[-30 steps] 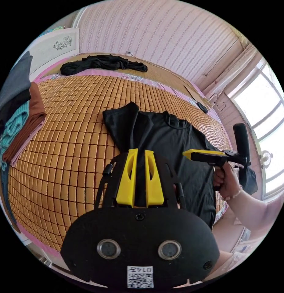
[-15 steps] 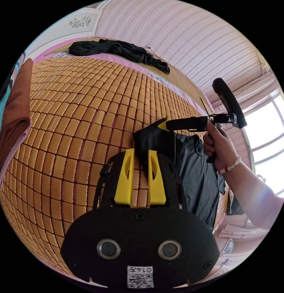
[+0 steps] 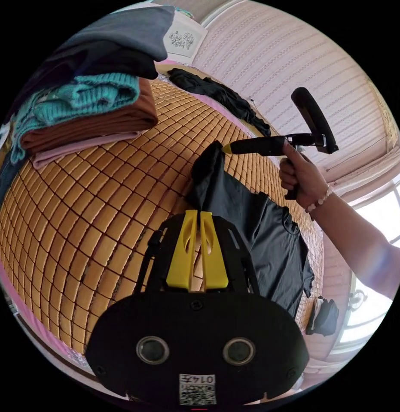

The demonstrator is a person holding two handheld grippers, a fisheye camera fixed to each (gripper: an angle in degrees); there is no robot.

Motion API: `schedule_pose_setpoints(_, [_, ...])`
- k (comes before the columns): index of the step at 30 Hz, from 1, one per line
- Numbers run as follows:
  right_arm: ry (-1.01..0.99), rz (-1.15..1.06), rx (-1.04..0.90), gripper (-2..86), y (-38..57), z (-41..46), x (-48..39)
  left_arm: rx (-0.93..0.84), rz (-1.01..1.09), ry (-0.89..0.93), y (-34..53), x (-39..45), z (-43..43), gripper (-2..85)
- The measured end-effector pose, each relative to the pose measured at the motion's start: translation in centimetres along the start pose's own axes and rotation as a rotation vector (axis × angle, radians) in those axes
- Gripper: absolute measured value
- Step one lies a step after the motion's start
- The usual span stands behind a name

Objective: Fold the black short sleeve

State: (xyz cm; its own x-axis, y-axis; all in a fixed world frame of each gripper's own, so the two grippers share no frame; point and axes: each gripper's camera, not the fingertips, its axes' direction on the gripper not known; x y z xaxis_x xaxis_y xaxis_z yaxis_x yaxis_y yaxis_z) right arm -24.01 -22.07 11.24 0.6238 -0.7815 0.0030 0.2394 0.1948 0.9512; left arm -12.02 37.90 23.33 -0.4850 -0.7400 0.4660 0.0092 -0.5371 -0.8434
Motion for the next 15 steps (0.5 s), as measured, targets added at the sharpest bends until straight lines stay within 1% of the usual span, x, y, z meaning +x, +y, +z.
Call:
schedule_pose_setpoints(2, [-0.004, -0.027, -0.033, 0.1, -2.0, 1.8, -1.3, 0.014, -0.033, -0.004, -0.1, -0.7, -1.0, -1.0])
schedule_pose_setpoints(7, [-0.007, -0.066, -0.045, 0.9, -5.2, 4.0, -3.7, 0.071, -0.035, -0.030, 0.0, -0.7, -2.9, -0.7])
schedule_pose_setpoints(9, [-0.010, -0.069, -0.071, 1.8, -5.9, 5.2, -4.4, 0.064, -0.071, -0.035, 0.2, -1.2, -3.0, -0.2])
schedule_pose_setpoints(10, [0.025, -0.057, -0.086, 4.6, -6.1, 5.8, -4.7, 0.053, -0.086, -0.029, 0.4, -1.6, -2.9, 0.4])
schedule_pose_setpoints(12, [0.055, -0.030, -0.072, 7.3, -6.0, 5.7, -4.8, 0.030, -0.105, -0.036, 0.8, -2.2, -2.8, 3.2])
schedule_pose_setpoints(15, [0.058, 0.009, -0.008, 7.5, -4.8, 4.1, -4.9, 0.015, -0.130, -0.006, 0.9, -3.3, -3.7, 5.1])
